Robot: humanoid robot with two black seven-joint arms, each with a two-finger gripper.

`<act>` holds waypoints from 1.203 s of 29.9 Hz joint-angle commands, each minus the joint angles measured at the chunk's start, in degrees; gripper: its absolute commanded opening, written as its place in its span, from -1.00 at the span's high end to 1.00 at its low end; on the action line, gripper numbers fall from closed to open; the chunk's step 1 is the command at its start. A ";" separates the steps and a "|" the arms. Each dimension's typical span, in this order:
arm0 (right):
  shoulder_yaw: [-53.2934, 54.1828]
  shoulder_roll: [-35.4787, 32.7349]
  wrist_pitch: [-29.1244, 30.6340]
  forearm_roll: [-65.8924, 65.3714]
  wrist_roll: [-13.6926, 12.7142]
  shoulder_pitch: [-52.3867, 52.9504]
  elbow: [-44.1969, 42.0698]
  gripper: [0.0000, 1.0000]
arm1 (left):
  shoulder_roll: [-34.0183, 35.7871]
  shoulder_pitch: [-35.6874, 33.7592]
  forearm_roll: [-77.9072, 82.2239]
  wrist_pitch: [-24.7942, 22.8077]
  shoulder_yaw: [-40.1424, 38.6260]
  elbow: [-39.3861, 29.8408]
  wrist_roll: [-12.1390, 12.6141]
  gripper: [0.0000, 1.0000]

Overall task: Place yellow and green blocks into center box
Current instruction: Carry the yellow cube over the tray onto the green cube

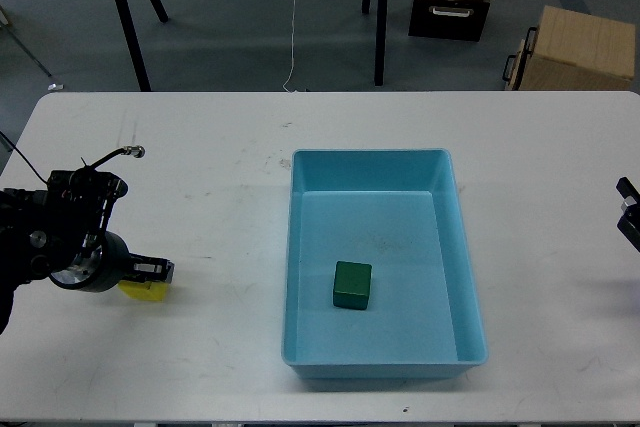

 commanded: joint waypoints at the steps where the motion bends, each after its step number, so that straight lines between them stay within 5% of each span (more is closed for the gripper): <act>1: 0.00 -0.01 0.00 0.00 0.00 -0.01 0.14 -1.00 | -6.99 -11.75 -7.00 -2.98 0.10 -0.27 -2.50 1.00; 12: 1.93 -0.09 0.00 0.00 0.00 -0.89 -0.30 -1.00 | -33.36 -18.37 -8.68 -4.13 1.24 2.01 -5.58 1.00; 20: 3.78 -0.01 0.00 0.00 0.00 -0.89 -0.30 -1.00 | -36.54 -12.31 -8.60 -4.48 2.03 3.95 -6.19 0.99; 23: 3.78 -0.09 0.00 0.00 0.00 -0.98 -0.38 -1.00 | -36.54 -10.81 -8.60 -4.48 1.94 5.61 -6.81 0.70; 27: 3.78 -0.01 0.00 0.00 0.00 -1.15 -0.38 -1.00 | -36.54 -9.76 -8.68 -4.48 1.86 6.76 -7.51 -0.12; 30: 3.86 -0.01 0.00 0.00 0.00 -1.15 -0.38 -1.00 | -36.54 -9.75 -8.77 -4.39 1.77 7.11 -7.51 -0.49; 36: 3.78 -0.01 0.00 0.00 0.00 -1.33 -0.38 -1.00 | -36.54 -9.75 -8.77 -4.75 1.77 7.55 -7.43 -0.73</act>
